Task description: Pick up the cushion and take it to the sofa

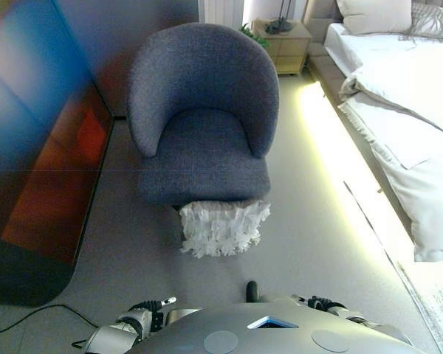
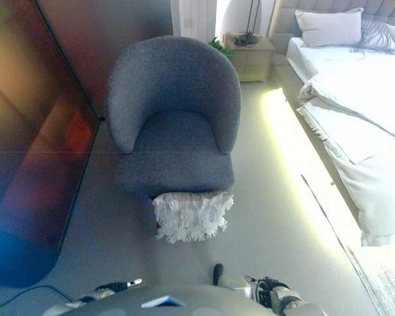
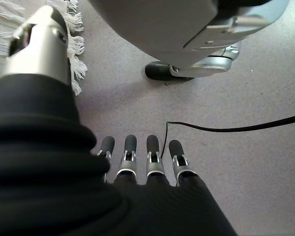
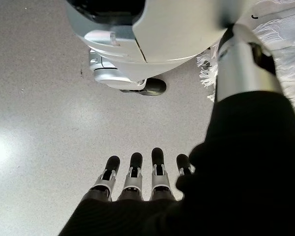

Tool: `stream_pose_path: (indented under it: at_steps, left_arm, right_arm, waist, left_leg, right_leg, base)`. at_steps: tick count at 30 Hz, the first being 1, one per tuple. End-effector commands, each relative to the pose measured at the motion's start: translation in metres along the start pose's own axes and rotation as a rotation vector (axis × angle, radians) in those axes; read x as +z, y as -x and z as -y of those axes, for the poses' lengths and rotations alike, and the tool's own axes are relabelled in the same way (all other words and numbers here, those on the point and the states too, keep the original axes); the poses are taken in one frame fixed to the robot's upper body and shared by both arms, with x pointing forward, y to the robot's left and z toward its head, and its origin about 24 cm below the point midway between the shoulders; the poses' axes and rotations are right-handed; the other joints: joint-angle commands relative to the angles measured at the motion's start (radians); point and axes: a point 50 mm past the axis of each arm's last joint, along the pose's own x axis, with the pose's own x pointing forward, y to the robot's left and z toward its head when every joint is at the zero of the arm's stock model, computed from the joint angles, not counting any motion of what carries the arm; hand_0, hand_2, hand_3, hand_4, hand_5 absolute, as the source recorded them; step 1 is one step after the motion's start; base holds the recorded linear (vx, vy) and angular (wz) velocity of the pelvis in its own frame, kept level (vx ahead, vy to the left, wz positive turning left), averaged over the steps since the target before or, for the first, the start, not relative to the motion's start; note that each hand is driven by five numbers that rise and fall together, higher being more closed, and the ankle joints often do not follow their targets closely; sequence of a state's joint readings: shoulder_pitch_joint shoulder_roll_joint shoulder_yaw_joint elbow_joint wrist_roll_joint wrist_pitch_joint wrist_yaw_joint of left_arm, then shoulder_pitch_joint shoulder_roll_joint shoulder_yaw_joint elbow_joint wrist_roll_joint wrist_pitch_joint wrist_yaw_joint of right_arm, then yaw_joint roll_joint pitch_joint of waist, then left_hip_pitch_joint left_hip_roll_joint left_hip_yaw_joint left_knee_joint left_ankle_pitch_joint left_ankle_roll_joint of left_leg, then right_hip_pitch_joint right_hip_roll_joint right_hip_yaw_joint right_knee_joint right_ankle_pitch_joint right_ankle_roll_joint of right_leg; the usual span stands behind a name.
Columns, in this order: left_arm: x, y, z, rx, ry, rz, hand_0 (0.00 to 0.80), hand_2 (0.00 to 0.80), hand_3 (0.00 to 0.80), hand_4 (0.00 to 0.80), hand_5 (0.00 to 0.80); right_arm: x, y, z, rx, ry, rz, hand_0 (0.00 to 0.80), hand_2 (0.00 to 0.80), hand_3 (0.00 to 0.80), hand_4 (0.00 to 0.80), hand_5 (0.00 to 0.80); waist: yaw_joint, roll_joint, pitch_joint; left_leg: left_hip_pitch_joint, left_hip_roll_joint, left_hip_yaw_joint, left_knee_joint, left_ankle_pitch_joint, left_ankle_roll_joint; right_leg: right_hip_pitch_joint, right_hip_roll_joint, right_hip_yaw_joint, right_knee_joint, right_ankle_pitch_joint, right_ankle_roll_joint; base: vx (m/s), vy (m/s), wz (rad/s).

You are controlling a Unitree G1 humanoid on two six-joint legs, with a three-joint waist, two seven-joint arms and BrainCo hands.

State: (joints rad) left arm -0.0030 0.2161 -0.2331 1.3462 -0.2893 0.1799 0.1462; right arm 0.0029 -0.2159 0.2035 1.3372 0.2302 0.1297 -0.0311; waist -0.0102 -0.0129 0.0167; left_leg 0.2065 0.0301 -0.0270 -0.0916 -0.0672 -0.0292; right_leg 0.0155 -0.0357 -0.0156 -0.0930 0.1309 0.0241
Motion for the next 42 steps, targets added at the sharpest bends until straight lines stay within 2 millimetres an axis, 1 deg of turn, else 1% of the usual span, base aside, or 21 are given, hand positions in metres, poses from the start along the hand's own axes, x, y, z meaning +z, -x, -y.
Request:
stream_pose_path:
  at_steps: [1,6,21,29,32,33,35,38,39,41,42]
  left_arm:
    - [0.008,0.001,0.008,-0.021,0.017,-0.003,0.0,0.0,0.0,0.0,0.0]
    - [0.008,0.002,0.012,-0.052,0.028,-0.013,0.0,0.0,0.0,0.0,0.0]
    - [0.005,0.001,0.012,-0.053,0.028,-0.021,0.0,0.0,0.0,0.0,0.0]
    - [0.005,0.002,0.012,-0.05,0.038,-0.025,0.0,0.0,0.0,0.0,0.0]
    - [0.005,0.001,0.011,-0.048,0.038,-0.028,0.0,0.0,0.0,0.0,0.0]
    - [0.006,0.002,0.011,-0.049,0.038,-0.028,0.0,0.0,0.0,0.0,0.0]
    - [0.008,0.002,0.012,-0.048,0.046,-0.021,0.0,0.0,0.0,0.0,0.0]
    - [0.015,0.002,0.013,-0.058,0.067,0.007,0.0,0.0,0.0,0.0,0.0]
    - [0.017,0.003,0.014,-0.063,0.081,0.017,0.0,0.0,0.0,0.0,0.0]
    - [0.015,0.002,0.015,-0.08,0.103,0.017,0.0,0.0,0.0,0.0,0.0]
    - [0.013,0.002,0.015,-0.089,0.112,0.008,0.0,0.0,0.0,0.0,0.0]
  right_arm:
    - [0.014,0.0,0.003,-0.01,0.009,0.016,0.0,0.0,0.0,0.0,0.0]
    - [0.016,0.0,0.003,-0.009,0.009,0.02,0.0,0.0,0.0,0.0,0.0]
    - [0.014,0.0,0.0,-0.003,0.024,0.02,0.0,0.0,0.0,0.0,0.0]
    - [0.013,0.0,-0.002,-0.003,0.044,0.014,0.0,0.0,0.0,0.0,0.0]
    - [0.012,0.0,-0.001,-0.009,0.061,0.0,0.0,0.0,0.0,0.0,0.0]
    - [0.012,0.0,-0.001,-0.01,0.082,-0.005,0.0,0.0,0.0,0.0,0.0]
    - [0.015,0.0,-0.002,-0.011,0.103,0.001,0.0,0.0,0.0,0.0,0.0]
    - [0.027,0.001,0.0,-0.018,0.125,0.021,0.0,0.0,0.0,0.0,0.0]
    - [0.031,0.002,0.002,-0.026,0.129,0.028,0.0,0.0,0.0,0.0,0.0]
    - [0.035,0.002,0.004,-0.027,0.125,0.034,0.0,0.0,0.0,0.0,0.0]
    - [0.036,0.002,0.006,-0.027,0.117,0.037,0.0,0.0,0.0,0.0,0.0]
  waist:
    - [-0.007,-0.008,0.022]
    - [-0.003,-0.008,0.021]
    - [0.003,-0.011,0.021]
    - [0.008,-0.013,0.025]
    - [0.008,-0.015,0.025]
    - [0.009,-0.018,0.028]
    - [0.011,-0.026,0.036]
    - [0.019,-0.055,0.068]
    - [0.025,-0.063,0.087]
    - [0.034,-0.067,0.115]
    - [0.041,-0.066,0.128]
  left_leg:
    - [-0.081,-0.098,0.03,0.004,0.054,0.076]
    - [-0.084,-0.097,0.039,0.004,0.055,0.075]
    - [-0.076,-0.1,0.029,0.004,0.049,0.08]
    - [-0.071,-0.1,0.019,0.004,0.05,0.082]
    - [-0.065,-0.096,0.021,0.004,0.049,0.081]
    - [-0.063,-0.091,0.023,0.016,0.047,0.079]
    - [-0.088,-0.087,0.023,0.086,0.029,0.074]
    - [-0.187,-0.08,0.049,0.309,-0.029,0.076]
    - [-0.247,-0.076,0.055,0.412,-0.018,0.078]
    - [-0.352,-0.069,0.058,0.58,0.016,0.085]
    - [-0.408,-0.072,0.048,0.653,0.035,0.092]
  right_leg:
    - [0.092,0.041,-0.013,0.006,-0.083,0.008]
    - [0.091,0.039,-0.017,0.006,-0.083,0.009]
    - [0.101,0.041,-0.025,0.006,-0.091,0.006]
    - [0.113,0.045,-0.036,0.006,-0.101,-0.001]
    - [0.118,0.048,-0.041,0.011,-0.108,-0.005]
    - [0.119,0.051,-0.04,0.018,-0.115,-0.012]
    - [0.11,0.052,-0.038,0.04,-0.122,-0.022]
    - [0.074,0.039,-0.039,0.089,-0.133,-0.046]
    - [0.064,0.044,-0.031,0.105,-0.134,-0.06]
    - [0.055,0.059,-0.009,0.132,-0.135,-0.08]
    - [0.057,0.07,0.011,0.145,-0.138,-0.089]
  base:
    - [0.0,0.0,0.0]
    - [0.0,0.0,0.0]
    - [0.0,0.0,0.0]
    - [0.027,-0.022,0.03]
    - [0.065,-0.052,0.09]
    - [0.068,-0.068,0.05]
    - [0.038,-0.085,0.07]
    - [-0.038,-0.109,0.09]
    - [-0.079,-0.14,0.08]
    - [-0.037,-0.129,0.03]
    - [0.039,-0.099,-0.09]
